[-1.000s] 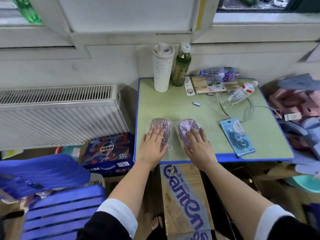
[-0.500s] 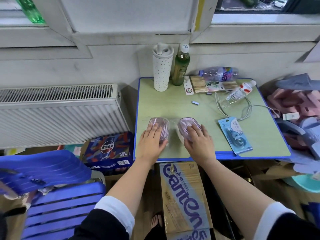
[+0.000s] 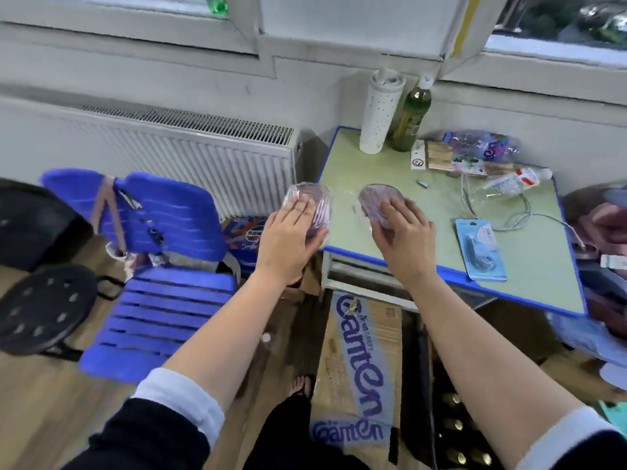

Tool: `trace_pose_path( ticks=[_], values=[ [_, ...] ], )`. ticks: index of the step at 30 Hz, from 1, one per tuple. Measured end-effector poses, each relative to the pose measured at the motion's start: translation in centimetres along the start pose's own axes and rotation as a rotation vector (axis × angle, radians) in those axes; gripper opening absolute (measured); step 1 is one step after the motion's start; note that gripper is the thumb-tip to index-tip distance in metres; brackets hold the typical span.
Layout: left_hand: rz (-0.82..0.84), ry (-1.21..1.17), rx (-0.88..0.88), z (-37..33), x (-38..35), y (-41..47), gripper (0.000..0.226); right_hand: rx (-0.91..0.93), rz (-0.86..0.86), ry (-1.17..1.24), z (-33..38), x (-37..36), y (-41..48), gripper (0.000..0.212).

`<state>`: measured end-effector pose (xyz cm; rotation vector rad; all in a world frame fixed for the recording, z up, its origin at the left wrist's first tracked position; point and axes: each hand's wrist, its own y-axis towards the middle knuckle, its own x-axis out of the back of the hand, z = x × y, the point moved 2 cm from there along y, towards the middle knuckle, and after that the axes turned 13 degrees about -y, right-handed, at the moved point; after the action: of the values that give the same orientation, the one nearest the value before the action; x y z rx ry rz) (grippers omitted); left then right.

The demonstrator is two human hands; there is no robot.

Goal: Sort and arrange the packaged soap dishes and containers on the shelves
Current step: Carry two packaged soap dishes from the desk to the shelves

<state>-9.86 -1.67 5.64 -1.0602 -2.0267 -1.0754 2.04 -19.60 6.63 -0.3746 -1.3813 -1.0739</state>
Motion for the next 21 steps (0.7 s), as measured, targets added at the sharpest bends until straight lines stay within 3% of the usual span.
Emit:
trace_pose_path(
  ticks=[10, 21],
  values=[
    [-0.265, 0.167, 0.306, -0.6, 13.6, -17.6, 0.052, 0.415, 0.052, 0.230, 12.1, 4.4, -7.2, 0.042],
    [-0.605, 0.475, 0.693, 0.5, 26.8, -38.6, 0.056, 0.941, 0.059, 0.526, 34.2, 5.6, -17.9, 0.038]
  ],
)
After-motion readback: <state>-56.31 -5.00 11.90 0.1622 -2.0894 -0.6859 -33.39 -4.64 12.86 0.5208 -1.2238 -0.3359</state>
